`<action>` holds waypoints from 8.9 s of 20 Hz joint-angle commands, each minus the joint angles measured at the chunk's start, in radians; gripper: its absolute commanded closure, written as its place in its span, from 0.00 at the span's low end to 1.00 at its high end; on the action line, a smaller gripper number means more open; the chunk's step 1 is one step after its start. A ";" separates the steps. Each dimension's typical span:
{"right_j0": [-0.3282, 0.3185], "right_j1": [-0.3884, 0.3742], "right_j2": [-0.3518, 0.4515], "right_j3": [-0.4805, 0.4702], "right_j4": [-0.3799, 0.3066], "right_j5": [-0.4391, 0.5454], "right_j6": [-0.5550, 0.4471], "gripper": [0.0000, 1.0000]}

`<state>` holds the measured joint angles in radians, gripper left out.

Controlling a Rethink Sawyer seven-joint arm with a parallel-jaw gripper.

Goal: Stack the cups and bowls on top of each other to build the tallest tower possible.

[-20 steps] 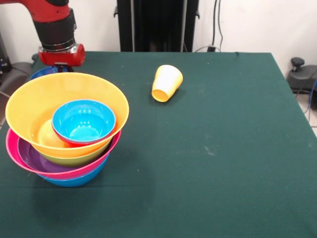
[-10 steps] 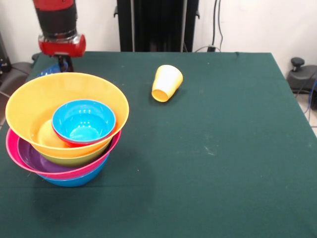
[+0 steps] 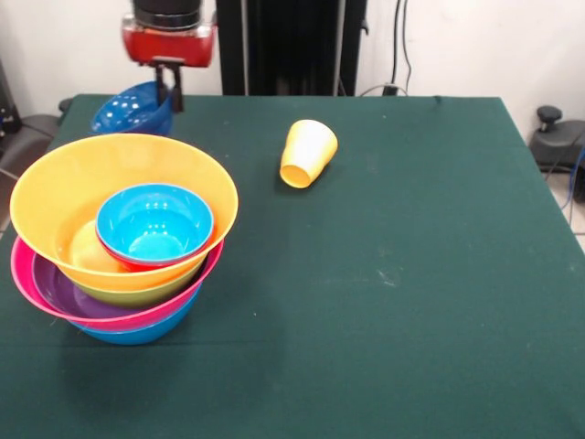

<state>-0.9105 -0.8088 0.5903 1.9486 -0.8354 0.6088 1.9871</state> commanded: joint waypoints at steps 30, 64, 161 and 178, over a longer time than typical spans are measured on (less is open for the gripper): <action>0.324 -0.258 -0.157 -0.106 0.451 0.186 0.112 1.00; 0.378 0.155 -0.133 -0.723 0.422 0.374 -0.028 1.00; 0.638 0.071 -0.485 -0.109 0.645 -0.087 0.338 0.00; 0.637 0.175 -0.510 -0.105 0.623 -0.180 0.290 0.00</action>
<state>-0.2879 -0.7306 0.0599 1.8154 -0.1968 0.5150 2.1794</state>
